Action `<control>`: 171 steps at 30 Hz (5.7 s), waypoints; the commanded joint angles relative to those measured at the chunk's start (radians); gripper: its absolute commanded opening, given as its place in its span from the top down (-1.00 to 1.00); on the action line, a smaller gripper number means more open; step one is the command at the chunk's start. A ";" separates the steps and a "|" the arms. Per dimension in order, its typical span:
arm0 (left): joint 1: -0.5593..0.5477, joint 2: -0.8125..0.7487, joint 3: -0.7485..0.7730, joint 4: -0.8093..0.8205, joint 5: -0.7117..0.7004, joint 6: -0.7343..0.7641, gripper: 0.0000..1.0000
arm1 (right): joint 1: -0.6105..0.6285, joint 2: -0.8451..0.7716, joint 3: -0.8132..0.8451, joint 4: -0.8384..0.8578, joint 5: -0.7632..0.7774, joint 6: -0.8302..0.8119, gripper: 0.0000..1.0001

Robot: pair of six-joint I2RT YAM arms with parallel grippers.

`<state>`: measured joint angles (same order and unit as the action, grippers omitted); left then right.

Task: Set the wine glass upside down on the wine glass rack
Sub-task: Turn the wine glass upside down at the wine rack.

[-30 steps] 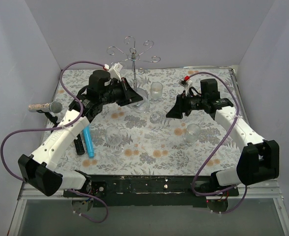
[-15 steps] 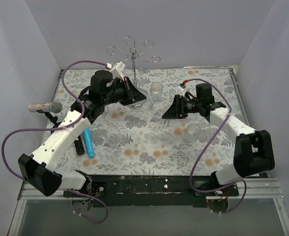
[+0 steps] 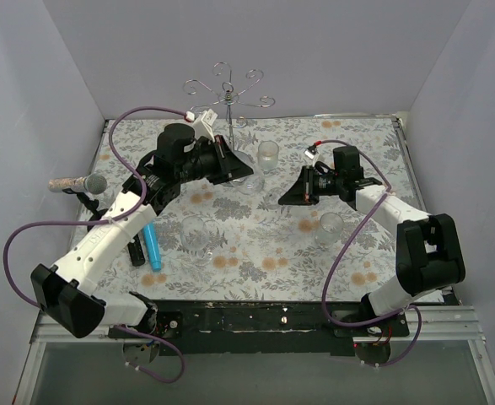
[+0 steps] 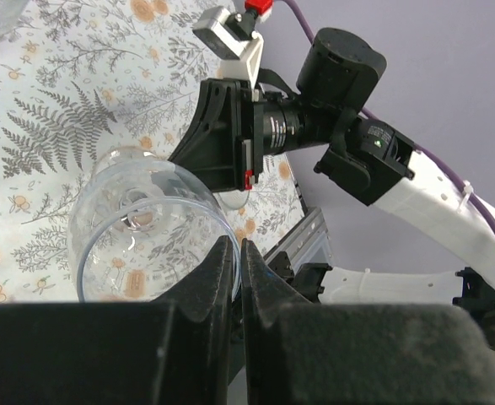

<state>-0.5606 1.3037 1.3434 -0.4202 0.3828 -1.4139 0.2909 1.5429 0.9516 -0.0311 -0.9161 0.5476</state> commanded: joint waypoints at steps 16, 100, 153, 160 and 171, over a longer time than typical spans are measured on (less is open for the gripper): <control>-0.005 -0.164 -0.013 -0.002 -0.077 0.015 -0.57 | -0.029 -0.122 -0.030 0.080 -0.029 -0.090 0.97; -0.007 -0.638 -0.282 -0.230 -0.687 0.365 -0.96 | 0.412 0.054 0.946 -0.483 0.967 -1.991 0.97; -0.007 -0.673 -0.283 -0.241 -0.676 0.349 -0.96 | 0.470 0.236 1.069 -0.334 0.947 -1.885 0.97; -0.007 -0.678 -0.282 -0.249 -0.677 0.348 -0.96 | 0.473 0.258 1.072 -0.311 0.977 -1.871 0.97; -0.007 -0.681 -0.290 -0.244 -0.674 0.342 -0.96 | 0.476 0.226 1.035 -0.296 0.942 -1.818 0.97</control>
<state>-0.5663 0.6312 1.0550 -0.6590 -0.2874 -1.0679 0.7616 1.8164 1.9598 -0.4370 0.0479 -1.3117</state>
